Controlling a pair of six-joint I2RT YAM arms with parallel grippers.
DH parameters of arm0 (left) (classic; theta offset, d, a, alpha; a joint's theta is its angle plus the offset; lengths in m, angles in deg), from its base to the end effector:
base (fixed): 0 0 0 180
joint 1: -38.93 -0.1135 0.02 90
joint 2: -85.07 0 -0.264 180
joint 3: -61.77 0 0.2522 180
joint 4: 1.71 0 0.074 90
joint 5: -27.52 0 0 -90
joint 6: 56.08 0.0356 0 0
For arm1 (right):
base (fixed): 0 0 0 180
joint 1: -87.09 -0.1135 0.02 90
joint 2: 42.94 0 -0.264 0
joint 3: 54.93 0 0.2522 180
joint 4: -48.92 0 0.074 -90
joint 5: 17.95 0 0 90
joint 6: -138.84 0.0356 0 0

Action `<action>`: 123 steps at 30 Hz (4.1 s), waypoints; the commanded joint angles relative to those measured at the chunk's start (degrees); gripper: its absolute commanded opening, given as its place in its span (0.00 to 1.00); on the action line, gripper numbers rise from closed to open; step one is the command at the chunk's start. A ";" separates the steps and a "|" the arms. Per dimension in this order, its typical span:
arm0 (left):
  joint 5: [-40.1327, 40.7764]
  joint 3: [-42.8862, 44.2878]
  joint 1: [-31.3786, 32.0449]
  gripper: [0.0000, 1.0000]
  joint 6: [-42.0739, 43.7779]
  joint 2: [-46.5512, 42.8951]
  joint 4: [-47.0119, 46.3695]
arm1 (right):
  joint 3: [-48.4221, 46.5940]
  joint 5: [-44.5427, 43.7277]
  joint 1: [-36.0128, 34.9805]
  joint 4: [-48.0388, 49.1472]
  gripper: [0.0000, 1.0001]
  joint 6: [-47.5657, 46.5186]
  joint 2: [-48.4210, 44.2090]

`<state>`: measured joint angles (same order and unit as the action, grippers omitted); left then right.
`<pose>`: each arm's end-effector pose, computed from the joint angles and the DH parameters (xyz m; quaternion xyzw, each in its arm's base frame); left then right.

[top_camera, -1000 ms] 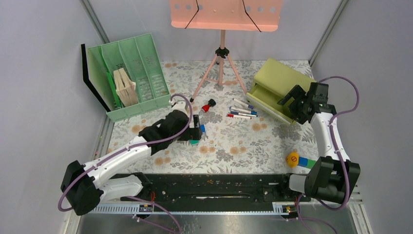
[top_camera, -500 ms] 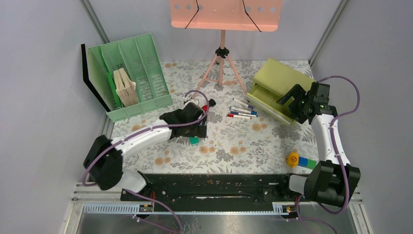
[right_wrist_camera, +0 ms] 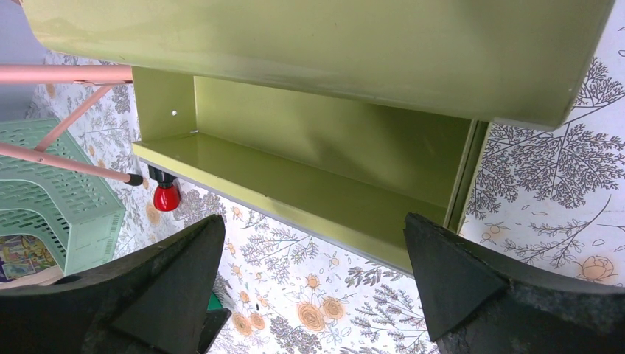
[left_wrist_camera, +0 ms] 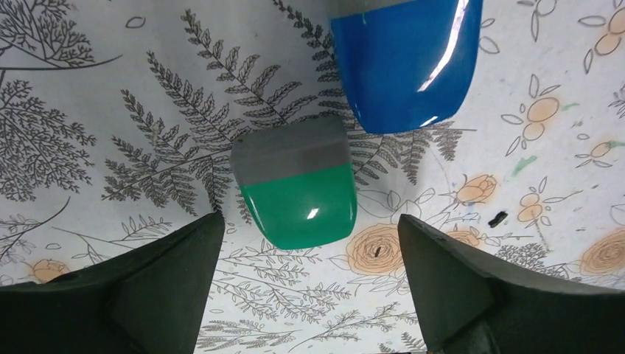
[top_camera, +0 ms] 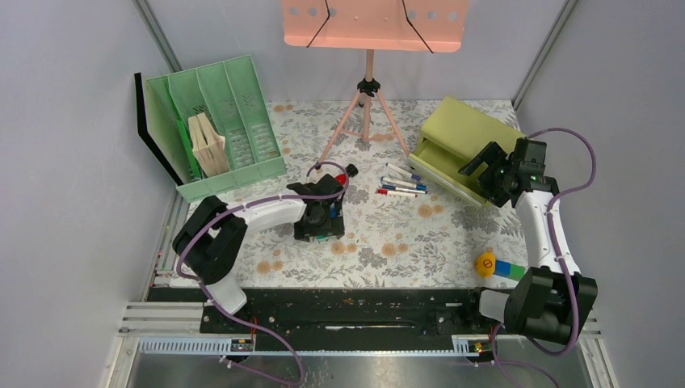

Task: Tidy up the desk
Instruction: Pick up the stationery from the center of the board, then place the stationery in the drawer.

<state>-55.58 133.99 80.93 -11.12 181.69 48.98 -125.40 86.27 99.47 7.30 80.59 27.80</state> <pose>0.2319 -0.2031 0.1659 -0.0341 0.9892 -0.0459 0.1350 0.2616 -0.0485 0.2891 0.2936 0.8587 0.1795 0.3797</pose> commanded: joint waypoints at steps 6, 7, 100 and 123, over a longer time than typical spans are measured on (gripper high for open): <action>0.87 1.32 -3.16 0.84 -1.38 0.73 -2.33 | -1.89 1.26 0.10 0.34 1.00 0.75 0.57; 0.98 1.46 -3.42 0.84 -1.17 1.02 -2.27 | -1.91 1.39 0.10 0.32 0.99 0.70 0.64; -35.62 50.31 2.49 0.04 -15.74 27.88 -40.74 | -11.04 -3.23 0.10 -8.56 0.99 -1.82 -4.03; -25.84 60.22 2.57 0.43 -22.65 34.30 -33.96 | -11.17 -4.17 0.10 -8.86 1.00 -2.63 -3.55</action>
<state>-84.26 191.32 83.38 -35.14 217.69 16.33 -135.95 82.14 99.47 -1.86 79.06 24.91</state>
